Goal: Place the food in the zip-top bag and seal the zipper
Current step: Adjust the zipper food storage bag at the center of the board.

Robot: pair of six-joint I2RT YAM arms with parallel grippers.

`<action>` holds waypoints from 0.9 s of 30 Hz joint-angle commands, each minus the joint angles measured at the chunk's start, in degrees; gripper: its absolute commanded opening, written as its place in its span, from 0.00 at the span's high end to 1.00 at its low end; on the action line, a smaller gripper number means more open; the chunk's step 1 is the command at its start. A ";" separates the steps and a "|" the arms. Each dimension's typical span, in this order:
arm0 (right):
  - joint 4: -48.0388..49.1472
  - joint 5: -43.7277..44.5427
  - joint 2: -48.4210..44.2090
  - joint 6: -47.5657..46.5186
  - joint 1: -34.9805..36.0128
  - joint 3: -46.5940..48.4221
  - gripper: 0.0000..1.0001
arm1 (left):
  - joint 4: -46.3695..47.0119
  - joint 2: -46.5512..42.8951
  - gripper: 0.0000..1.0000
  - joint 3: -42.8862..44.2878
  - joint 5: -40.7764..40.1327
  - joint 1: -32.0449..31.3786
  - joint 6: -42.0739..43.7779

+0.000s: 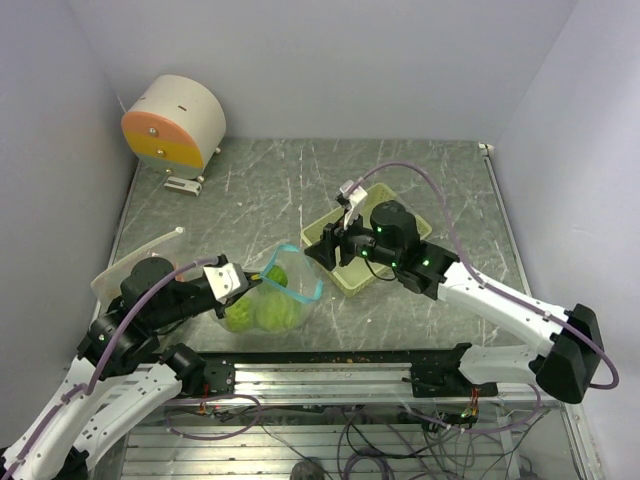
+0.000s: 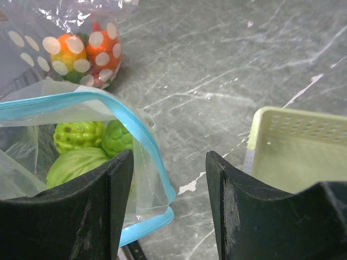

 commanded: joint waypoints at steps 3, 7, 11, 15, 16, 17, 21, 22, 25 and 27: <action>-1.54 -11.12 6.32 6.21 -3.78 1.03 0.45 | 6.27 -0.62 0.93 0.04 1.84 -0.17 0.56; 2.88 -23.36 6.69 9.33 -6.77 -3.62 0.47 | 5.99 -1.77 0.93 0.21 1.97 -0.17 1.94; 16.36 -35.30 5.35 17.71 -8.90 -12.45 0.47 | 6.39 -3.26 0.93 -0.39 3.07 -0.19 3.34; 33.18 -45.93 9.02 28.11 -9.15 -16.63 0.47 | 8.33 -4.76 0.93 -1.40 4.08 -0.21 3.03; 37.49 -47.33 10.38 30.89 -9.17 -17.32 0.47 | 9.12 -5.01 0.93 -1.57 4.26 -0.17 2.88; 41.15 -48.52 11.55 33.18 -9.24 -17.88 0.47 | 9.53 -5.22 0.93 -1.62 4.30 -0.21 2.67; 55.41 -50.81 15.65 41.85 -9.22 -19.21 0.49 | 10.40 -5.70 0.93 -1.57 3.94 -0.18 2.01; 57.90 -51.24 16.41 43.74 -9.20 -19.37 0.51 | 10.52 -5.74 0.93 -1.54 3.95 -0.21 1.94; 60.48 -52.47 17.35 46.81 -9.19 -19.64 0.62 | 10.26 -5.96 0.93 -1.41 3.39 -0.21 2.02; 55.41 -52.66 15.94 44.96 -9.51 -19.46 0.78 | 9.67 -6.19 0.93 -1.22 2.80 -0.21 2.62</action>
